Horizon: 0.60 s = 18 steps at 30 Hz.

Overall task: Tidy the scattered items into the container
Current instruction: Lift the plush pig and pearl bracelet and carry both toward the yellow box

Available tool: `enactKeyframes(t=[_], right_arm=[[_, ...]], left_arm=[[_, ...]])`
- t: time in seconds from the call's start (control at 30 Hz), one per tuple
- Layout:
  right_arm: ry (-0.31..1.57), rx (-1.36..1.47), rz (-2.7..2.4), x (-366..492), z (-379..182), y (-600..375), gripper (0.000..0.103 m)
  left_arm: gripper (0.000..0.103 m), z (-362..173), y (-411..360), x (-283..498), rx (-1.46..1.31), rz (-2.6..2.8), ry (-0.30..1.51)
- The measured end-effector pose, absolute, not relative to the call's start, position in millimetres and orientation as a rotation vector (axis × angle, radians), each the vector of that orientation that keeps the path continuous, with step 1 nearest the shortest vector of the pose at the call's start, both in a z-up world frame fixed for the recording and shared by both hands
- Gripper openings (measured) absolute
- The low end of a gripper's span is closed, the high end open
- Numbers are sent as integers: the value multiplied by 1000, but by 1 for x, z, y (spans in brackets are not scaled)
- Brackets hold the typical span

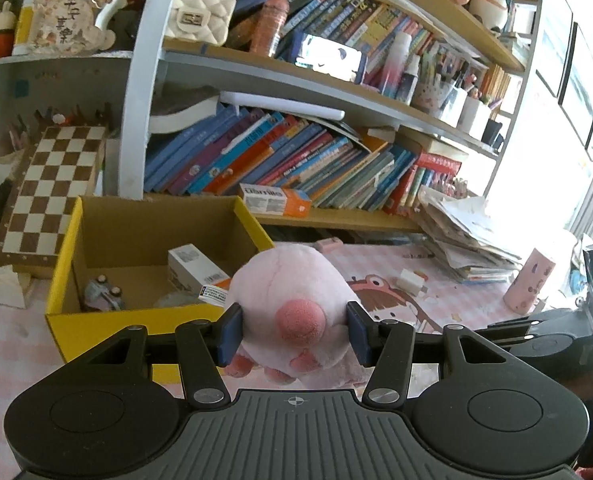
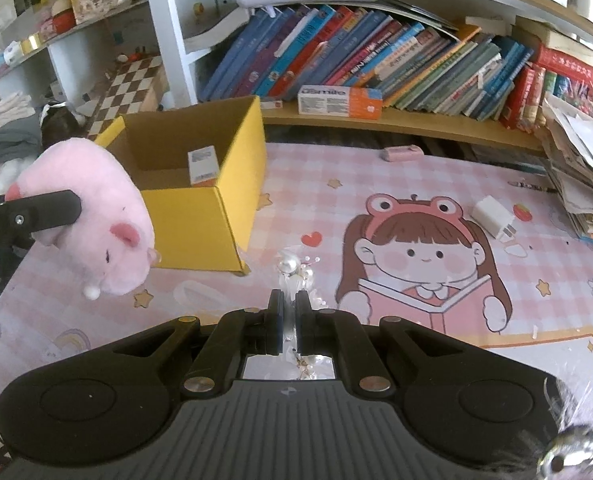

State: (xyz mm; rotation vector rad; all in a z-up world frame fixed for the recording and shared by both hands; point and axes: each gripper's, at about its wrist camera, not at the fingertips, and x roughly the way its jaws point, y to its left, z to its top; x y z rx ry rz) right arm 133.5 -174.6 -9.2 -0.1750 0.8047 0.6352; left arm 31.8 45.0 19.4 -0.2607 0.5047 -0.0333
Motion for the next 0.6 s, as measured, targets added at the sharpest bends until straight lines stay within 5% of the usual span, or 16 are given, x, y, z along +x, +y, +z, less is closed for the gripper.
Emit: enactKeyframes(t=[0.6], right_arm=[[691, -214, 730, 144, 42, -111, 6]], left_arm=[[52, 53, 108, 36, -194, 9, 365]])
